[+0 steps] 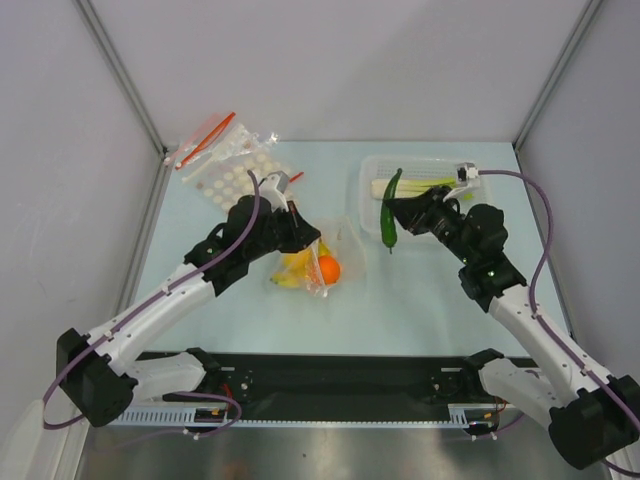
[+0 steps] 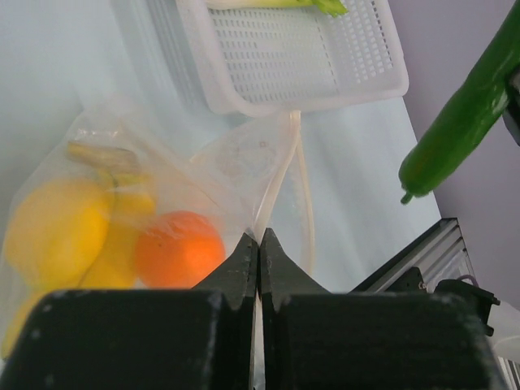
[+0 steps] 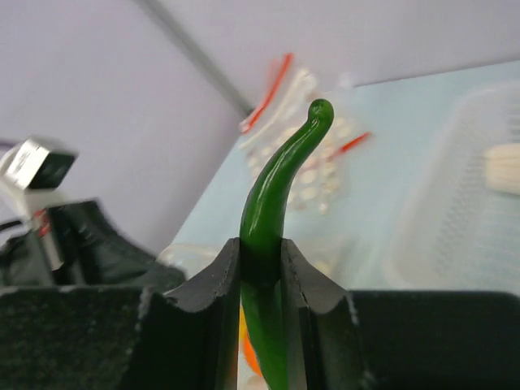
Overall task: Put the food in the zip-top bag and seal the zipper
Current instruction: Pick up the fake vegetable from the bin, then place the fake vegetable in the zipper food storage bag.
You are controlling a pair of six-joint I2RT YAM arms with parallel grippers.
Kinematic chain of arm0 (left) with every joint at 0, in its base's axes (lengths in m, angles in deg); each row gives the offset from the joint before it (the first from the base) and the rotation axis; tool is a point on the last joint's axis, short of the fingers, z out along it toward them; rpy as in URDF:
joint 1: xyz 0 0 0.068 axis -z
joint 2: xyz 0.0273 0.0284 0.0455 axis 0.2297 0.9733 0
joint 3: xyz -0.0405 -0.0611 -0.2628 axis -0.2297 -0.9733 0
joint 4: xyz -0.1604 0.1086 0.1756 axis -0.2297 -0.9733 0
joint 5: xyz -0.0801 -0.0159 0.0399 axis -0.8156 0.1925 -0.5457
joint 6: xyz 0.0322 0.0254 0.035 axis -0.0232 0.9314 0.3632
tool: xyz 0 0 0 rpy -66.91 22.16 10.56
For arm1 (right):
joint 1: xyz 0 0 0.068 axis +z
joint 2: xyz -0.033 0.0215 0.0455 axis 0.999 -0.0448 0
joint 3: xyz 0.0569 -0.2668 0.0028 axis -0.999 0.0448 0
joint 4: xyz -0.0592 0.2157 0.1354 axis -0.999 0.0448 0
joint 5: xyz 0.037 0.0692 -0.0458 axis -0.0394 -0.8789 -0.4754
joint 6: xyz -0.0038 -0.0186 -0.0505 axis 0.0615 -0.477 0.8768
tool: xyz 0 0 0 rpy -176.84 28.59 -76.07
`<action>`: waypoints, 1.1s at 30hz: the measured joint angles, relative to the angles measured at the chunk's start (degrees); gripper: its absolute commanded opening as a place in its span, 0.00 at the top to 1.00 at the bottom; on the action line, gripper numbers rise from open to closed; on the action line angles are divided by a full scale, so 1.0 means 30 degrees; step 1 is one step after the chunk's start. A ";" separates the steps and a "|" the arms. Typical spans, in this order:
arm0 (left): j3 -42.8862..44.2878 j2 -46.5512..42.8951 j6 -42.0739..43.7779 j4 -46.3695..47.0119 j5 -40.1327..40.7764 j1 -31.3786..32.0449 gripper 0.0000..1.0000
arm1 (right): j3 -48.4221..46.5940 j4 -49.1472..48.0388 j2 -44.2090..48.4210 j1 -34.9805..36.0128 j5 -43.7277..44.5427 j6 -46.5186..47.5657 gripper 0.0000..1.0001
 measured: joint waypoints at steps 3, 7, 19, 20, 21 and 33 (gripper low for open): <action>0.0080 -0.0015 0.0197 0.0000 0.0087 0.0146 1.00 | -0.0146 -0.1049 -0.0634 0.0262 -0.3606 0.0197 1.00; 0.0102 -0.0073 0.0306 -0.0029 0.0546 0.0160 1.00 | -0.0911 -0.1617 -0.2667 0.0743 -0.7293 0.0197 1.00; 0.0138 -0.1027 0.0357 -0.1341 0.4736 0.0175 1.00 | -0.4459 0.1705 -0.5923 0.4473 -1.1431 0.3271 1.00; 0.0138 -0.1078 0.0291 -0.1435 0.5115 0.0175 1.00 | -0.4670 0.1865 -0.6069 0.4539 -1.1621 0.3439 1.00; 0.0138 -0.1137 0.0262 -0.1559 0.5493 0.0175 1.00 | -0.4838 0.1989 -0.6237 0.4546 -1.1730 0.3570 1.00; -0.0393 -0.2484 0.0729 -0.0554 0.5231 0.0175 1.00 | -0.6237 0.4772 -1.0280 0.4721 -1.1999 0.3177 1.00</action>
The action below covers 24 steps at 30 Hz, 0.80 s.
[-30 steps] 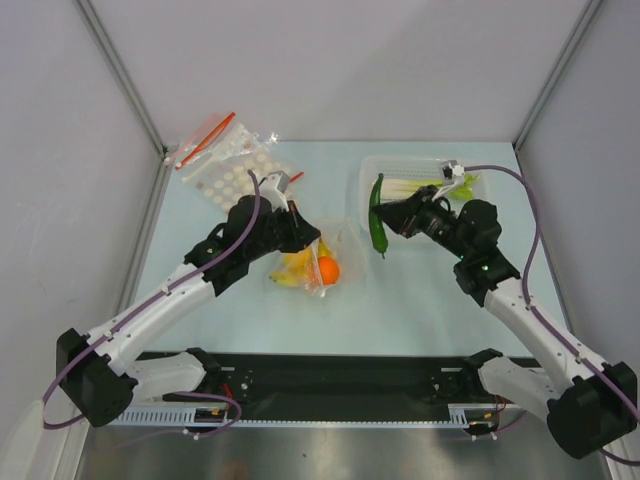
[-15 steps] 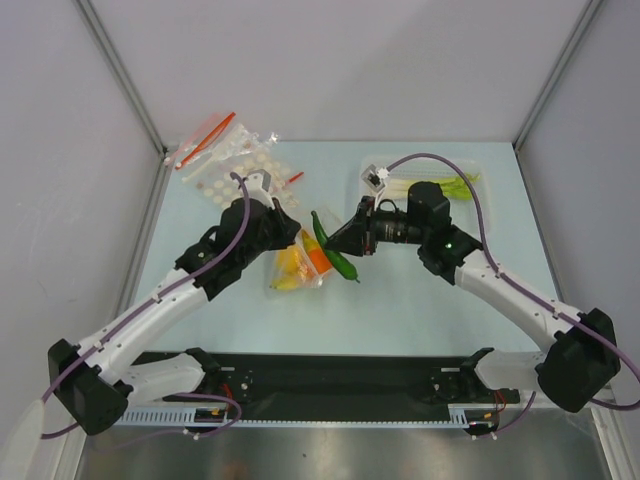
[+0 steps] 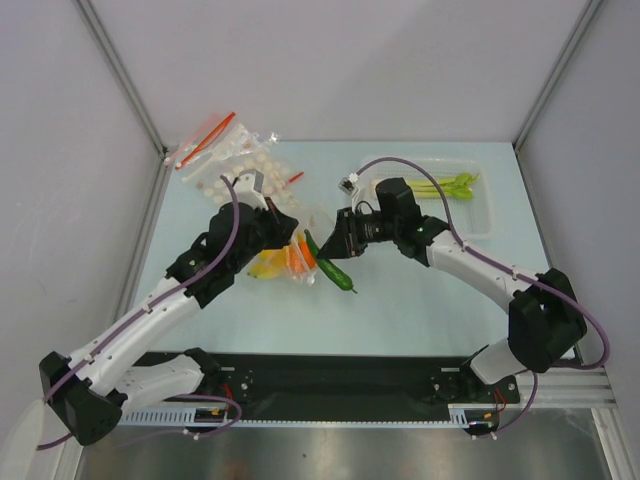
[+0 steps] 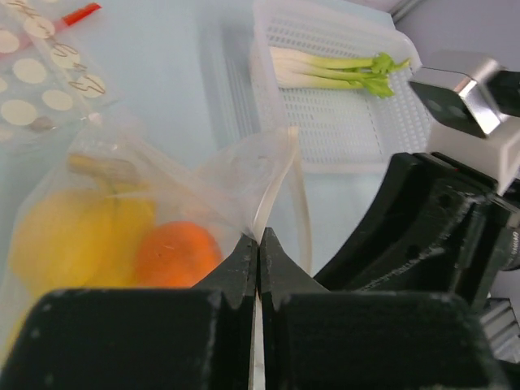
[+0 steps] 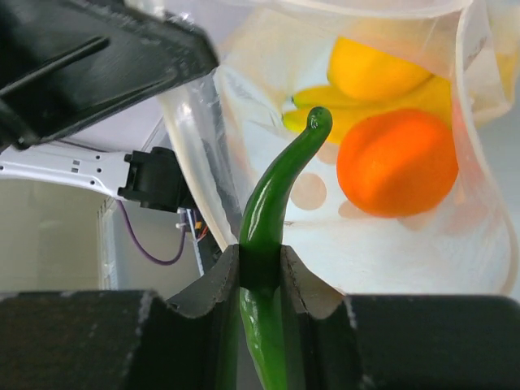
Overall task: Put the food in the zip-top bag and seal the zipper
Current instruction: Place the fake vegetable in the zipper food storage bag.
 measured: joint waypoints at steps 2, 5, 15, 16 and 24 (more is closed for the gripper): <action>-0.0087 0.0182 0.0226 0.0372 -0.0678 0.0000 1.00 | -0.0175 0.0408 -0.0313 -0.0007 0.0007 -0.0364 1.00; -0.0087 0.0670 0.0554 0.0816 -0.1588 0.0036 1.00 | -0.0226 0.0641 -0.0554 -0.0168 -0.0182 -0.1173 1.00; 0.0160 0.2412 0.1479 0.1472 -0.2499 0.2084 1.00 | 0.0138 -0.0561 -0.0619 -0.1690 -0.1064 -0.3971 1.00; 0.0328 0.2586 0.1676 0.1464 -0.2288 0.2470 1.00 | 0.0357 -0.0845 -0.0619 -0.1872 -0.1115 -0.4284 1.00; 0.0641 0.2798 0.2120 0.1698 -0.2739 0.3359 1.00 | 0.3723 -0.5049 -0.0058 -0.3905 -0.1056 -0.7912 0.99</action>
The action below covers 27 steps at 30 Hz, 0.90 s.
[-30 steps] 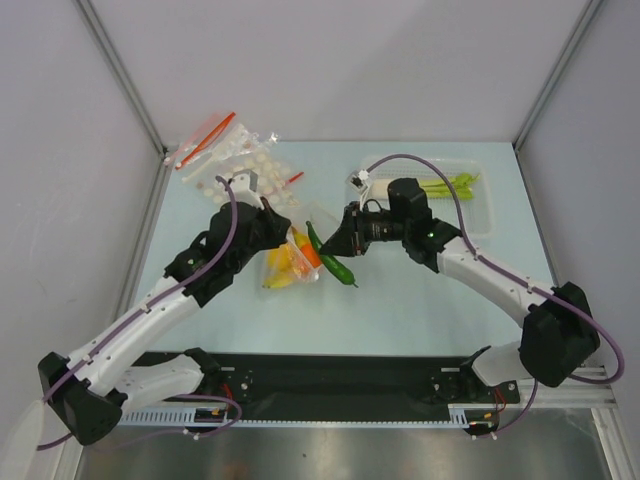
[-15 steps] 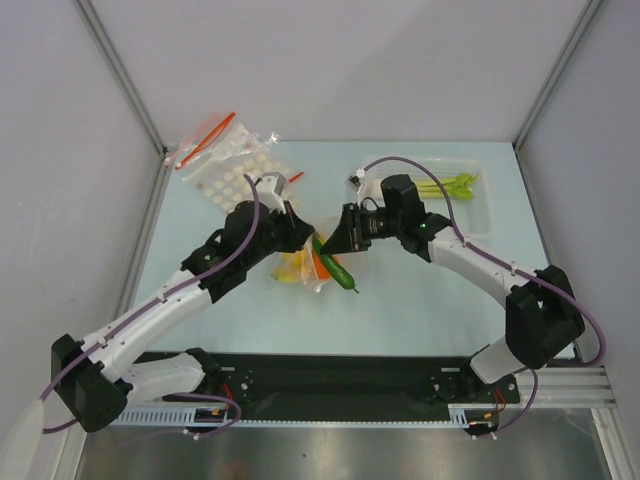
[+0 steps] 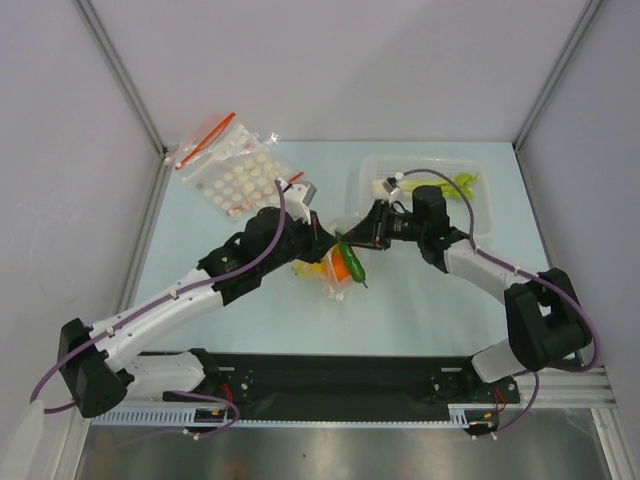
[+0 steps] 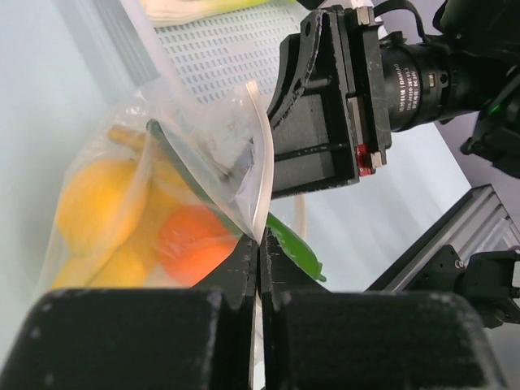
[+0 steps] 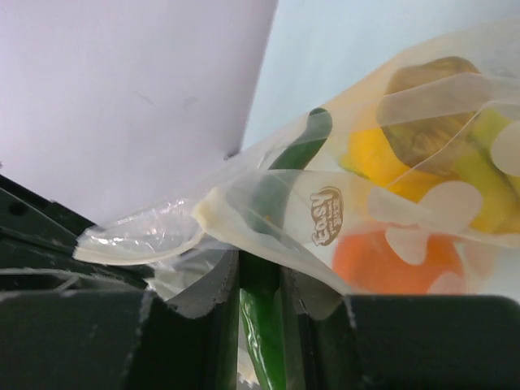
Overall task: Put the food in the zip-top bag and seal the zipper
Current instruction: Place the fake vegetable in the zipper food storage bag.
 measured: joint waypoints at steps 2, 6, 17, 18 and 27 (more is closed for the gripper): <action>0.0000 0.0000 0.0015 0.0087 -0.0270 0.0000 1.00 | 0.0882 -0.1749 0.0117 -0.0146 0.0248 -0.1311 0.97; 0.0000 0.0182 0.0022 0.0306 -0.1049 0.0000 1.00 | 0.3453 -0.5843 0.0641 -0.0066 0.1319 -0.4459 0.97; 0.0568 0.0845 0.0109 0.0357 -0.1515 0.0146 1.00 | 0.4561 -0.5552 0.3730 0.1355 0.7351 -0.7628 0.99; 0.0605 0.0845 0.0109 0.0364 -0.1515 0.0146 1.00 | 0.4495 -0.5209 0.3818 0.1370 0.7723 -0.7759 0.99; 0.0648 0.0838 0.0087 0.0401 -0.2535 0.0160 1.00 | 0.4211 -0.3009 0.3869 0.1982 1.0717 -0.7599 0.62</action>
